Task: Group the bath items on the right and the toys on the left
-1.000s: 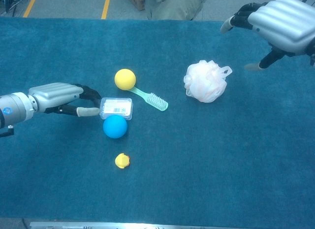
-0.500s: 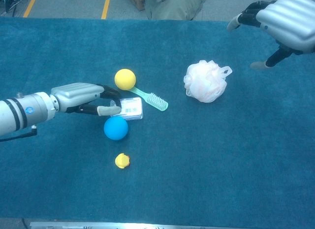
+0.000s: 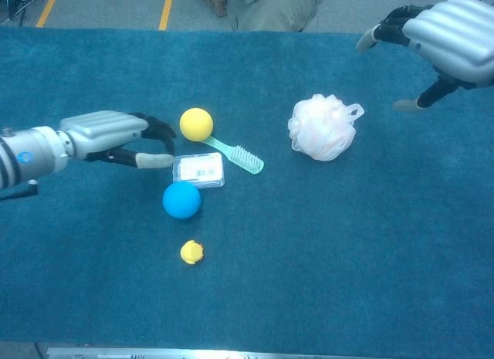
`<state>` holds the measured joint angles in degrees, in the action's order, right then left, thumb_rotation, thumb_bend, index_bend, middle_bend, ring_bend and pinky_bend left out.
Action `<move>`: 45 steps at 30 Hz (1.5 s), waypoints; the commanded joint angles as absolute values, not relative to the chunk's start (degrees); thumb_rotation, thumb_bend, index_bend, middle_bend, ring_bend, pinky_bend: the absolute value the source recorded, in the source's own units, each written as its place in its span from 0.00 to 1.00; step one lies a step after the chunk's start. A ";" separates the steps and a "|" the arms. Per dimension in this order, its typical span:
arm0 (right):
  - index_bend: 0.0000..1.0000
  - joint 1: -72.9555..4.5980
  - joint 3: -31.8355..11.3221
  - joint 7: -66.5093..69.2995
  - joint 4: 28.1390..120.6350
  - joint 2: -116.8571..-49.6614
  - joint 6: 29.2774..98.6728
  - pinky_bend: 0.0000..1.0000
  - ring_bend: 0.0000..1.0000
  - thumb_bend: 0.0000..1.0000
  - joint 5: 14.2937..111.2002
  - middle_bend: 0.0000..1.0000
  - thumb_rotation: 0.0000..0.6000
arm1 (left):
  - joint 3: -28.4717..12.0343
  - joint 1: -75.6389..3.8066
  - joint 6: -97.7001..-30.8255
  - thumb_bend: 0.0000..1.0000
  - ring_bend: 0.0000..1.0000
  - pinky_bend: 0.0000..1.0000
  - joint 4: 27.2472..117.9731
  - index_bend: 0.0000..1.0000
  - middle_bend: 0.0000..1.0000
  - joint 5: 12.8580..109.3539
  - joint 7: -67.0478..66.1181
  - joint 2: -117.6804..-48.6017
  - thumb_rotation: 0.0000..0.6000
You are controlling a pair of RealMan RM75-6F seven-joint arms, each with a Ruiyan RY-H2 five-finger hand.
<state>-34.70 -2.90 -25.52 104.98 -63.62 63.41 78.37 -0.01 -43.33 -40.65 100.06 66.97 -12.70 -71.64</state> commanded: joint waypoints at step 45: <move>0.25 -31.52 -4.18 -22.00 103.43 -62.72 63.46 0.30 0.16 0.11 80.08 0.28 1.00 | -1.31 -47.43 -40.57 0.02 0.04 0.04 100.18 0.25 0.09 64.86 -14.58 -83.91 0.00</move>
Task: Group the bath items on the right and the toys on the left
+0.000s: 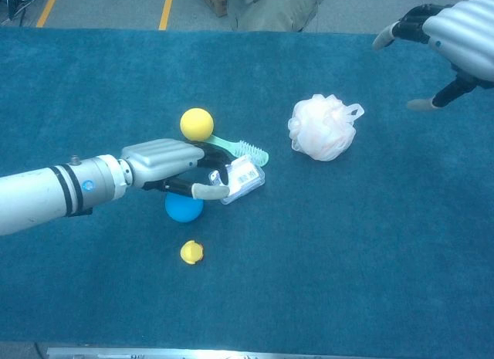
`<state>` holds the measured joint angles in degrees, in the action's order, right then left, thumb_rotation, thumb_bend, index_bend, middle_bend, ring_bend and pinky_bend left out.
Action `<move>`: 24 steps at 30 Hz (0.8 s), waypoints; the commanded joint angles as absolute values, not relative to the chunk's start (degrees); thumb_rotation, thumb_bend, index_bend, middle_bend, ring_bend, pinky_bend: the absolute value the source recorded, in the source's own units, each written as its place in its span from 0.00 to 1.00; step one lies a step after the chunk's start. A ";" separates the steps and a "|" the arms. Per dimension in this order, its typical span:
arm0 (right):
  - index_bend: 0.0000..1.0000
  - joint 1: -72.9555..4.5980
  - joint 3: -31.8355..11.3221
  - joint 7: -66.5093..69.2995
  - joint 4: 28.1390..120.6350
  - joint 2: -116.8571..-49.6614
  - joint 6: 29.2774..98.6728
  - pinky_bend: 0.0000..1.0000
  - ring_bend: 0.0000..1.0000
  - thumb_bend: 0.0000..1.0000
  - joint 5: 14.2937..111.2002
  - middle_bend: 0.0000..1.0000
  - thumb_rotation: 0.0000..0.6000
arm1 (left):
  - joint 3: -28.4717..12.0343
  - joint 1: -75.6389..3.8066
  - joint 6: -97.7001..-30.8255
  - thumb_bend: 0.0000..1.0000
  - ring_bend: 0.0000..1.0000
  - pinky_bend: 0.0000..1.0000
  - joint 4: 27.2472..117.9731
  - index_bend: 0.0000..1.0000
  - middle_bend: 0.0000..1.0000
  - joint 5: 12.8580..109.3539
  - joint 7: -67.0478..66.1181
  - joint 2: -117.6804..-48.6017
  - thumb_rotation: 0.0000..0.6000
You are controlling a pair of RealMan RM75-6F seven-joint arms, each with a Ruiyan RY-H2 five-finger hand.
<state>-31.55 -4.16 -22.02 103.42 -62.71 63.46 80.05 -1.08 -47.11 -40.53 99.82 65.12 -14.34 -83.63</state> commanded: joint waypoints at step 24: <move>0.26 -37.83 -3.42 -24.36 108.07 -64.50 53.05 0.30 0.16 0.02 86.77 0.32 1.00 | 4.08 -34.18 -65.89 0.02 0.04 0.04 114.80 0.22 0.09 75.14 -20.58 -62.74 0.59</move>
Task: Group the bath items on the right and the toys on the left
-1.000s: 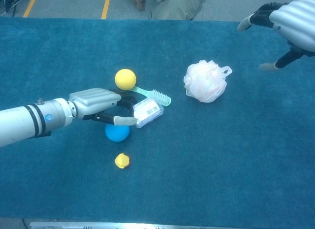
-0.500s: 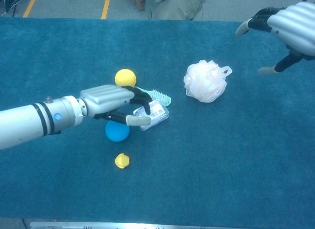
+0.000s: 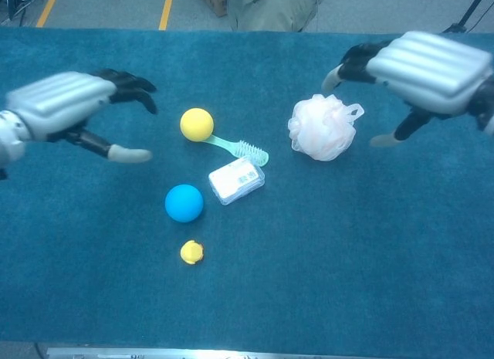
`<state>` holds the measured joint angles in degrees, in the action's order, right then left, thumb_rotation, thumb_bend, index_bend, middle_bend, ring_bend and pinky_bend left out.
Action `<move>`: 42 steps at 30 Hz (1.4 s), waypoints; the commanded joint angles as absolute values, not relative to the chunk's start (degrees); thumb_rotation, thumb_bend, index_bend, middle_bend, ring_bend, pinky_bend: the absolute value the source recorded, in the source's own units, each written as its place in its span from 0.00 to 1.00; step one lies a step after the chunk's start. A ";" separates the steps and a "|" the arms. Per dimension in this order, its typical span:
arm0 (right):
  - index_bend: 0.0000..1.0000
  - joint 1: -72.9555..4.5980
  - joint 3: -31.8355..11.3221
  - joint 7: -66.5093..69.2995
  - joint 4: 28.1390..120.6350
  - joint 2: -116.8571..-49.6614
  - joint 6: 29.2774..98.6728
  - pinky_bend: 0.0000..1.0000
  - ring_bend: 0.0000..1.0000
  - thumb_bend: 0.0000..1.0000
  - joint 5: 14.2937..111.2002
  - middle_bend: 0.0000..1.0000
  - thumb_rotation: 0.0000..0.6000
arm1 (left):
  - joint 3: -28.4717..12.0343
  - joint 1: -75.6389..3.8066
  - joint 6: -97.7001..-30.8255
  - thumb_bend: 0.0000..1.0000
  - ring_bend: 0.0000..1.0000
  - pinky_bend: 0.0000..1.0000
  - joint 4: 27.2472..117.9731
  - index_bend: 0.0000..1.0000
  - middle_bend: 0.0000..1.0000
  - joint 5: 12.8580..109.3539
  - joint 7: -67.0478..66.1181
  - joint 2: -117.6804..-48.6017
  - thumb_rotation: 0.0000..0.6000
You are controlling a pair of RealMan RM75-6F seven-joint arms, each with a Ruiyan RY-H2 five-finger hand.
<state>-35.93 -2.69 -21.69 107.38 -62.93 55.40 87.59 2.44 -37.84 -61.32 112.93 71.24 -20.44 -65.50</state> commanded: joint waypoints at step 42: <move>0.26 -57.91 -3.51 -56.79 89.65 -98.82 46.93 0.30 0.16 0.00 54.73 0.33 1.00 | 6.96 -17.31 -76.79 0.02 0.04 0.04 113.02 0.21 0.09 91.68 -4.64 -47.48 0.40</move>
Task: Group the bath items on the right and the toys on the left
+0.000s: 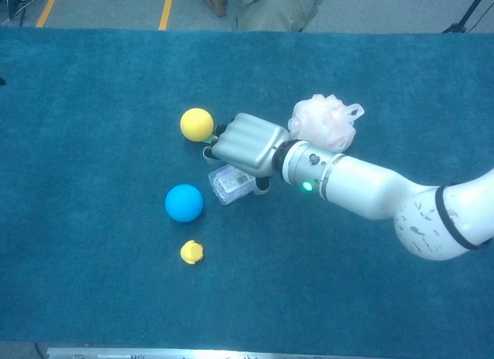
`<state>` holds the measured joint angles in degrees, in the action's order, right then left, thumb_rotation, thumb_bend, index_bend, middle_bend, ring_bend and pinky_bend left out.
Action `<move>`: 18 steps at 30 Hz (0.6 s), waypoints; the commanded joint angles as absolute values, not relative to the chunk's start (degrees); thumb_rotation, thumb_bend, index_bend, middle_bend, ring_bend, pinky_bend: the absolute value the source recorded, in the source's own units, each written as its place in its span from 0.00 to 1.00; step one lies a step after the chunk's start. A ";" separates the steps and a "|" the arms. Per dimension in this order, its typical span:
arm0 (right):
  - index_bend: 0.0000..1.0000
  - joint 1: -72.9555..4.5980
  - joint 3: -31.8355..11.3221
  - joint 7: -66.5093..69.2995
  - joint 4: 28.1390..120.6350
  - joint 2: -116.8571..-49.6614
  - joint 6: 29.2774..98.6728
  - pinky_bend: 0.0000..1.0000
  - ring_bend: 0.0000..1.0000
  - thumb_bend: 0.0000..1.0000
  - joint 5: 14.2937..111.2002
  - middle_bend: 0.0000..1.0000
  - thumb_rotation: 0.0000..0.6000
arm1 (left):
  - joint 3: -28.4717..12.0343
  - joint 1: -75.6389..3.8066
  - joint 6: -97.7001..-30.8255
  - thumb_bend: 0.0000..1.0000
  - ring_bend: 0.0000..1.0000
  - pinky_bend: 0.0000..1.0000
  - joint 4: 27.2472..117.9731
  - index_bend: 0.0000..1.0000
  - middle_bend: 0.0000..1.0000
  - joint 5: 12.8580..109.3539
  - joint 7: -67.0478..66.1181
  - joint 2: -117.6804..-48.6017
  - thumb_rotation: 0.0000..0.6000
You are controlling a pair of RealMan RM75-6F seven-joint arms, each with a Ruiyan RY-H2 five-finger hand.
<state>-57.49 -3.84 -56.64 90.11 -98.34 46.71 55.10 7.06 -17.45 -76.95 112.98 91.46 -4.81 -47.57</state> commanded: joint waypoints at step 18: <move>0.39 -59.26 -1.22 -56.52 85.93 -101.65 49.56 0.31 0.26 0.00 53.08 0.52 1.00 | 5.92 -15.96 -75.64 0.02 0.04 0.04 112.82 0.21 0.09 93.91 -2.93 -47.16 0.40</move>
